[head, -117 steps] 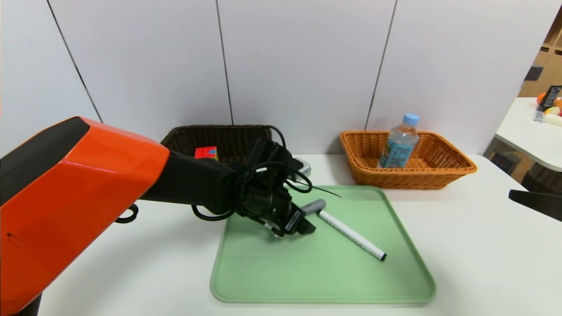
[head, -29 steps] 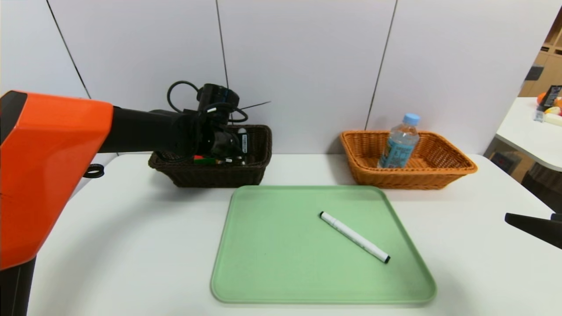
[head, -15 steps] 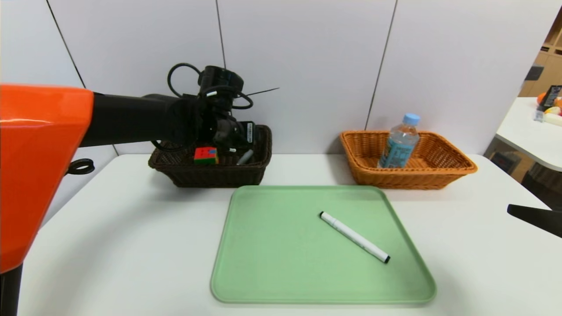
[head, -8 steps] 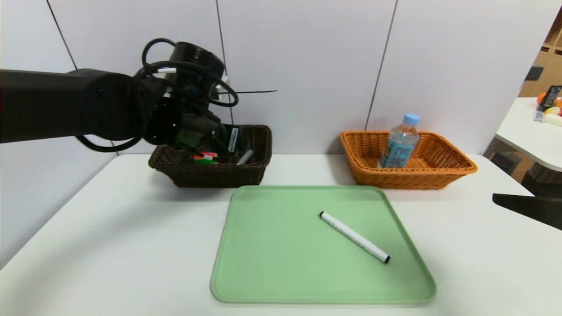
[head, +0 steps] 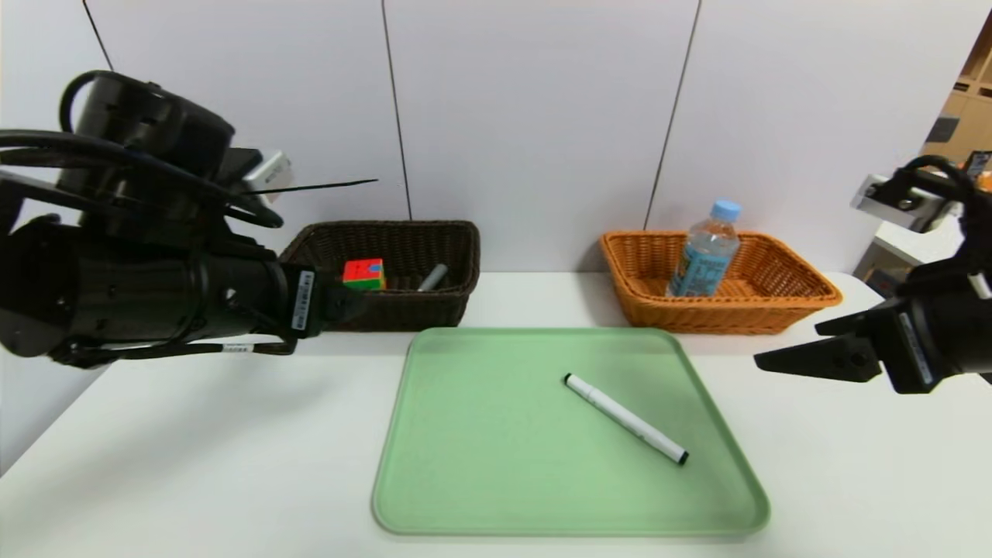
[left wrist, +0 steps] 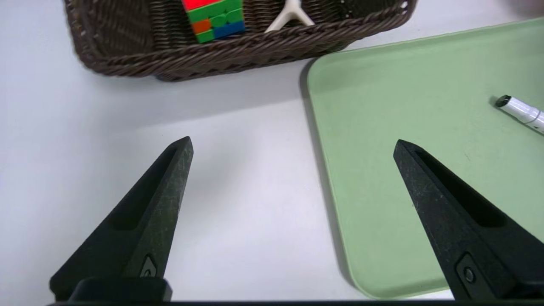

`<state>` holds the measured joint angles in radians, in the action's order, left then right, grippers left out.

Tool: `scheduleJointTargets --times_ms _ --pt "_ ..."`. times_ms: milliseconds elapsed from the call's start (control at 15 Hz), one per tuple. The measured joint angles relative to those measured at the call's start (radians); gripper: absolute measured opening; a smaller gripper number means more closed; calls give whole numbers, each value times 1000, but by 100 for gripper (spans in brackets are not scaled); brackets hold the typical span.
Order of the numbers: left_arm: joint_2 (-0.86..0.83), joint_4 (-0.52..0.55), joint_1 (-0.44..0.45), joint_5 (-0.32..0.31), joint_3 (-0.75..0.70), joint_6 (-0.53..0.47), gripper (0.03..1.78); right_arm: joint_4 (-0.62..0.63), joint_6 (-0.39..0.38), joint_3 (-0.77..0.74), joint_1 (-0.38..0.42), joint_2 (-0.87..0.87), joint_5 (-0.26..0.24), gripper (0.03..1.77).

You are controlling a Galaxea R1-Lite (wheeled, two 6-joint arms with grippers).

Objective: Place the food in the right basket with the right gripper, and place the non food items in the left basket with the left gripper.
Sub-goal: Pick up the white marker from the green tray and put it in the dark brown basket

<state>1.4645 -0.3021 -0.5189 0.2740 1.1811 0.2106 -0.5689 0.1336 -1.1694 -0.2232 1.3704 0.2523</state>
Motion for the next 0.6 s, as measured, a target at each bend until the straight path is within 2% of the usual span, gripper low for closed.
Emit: scheduleJointTargets --times_ms 267,600 --pt "-105 4 42 45 -98 6 168 9 7 -61 -68 161 0 170" --pt "-201 5 139 51 -195 7 169 47 9 -80 -168 300 -9 170"
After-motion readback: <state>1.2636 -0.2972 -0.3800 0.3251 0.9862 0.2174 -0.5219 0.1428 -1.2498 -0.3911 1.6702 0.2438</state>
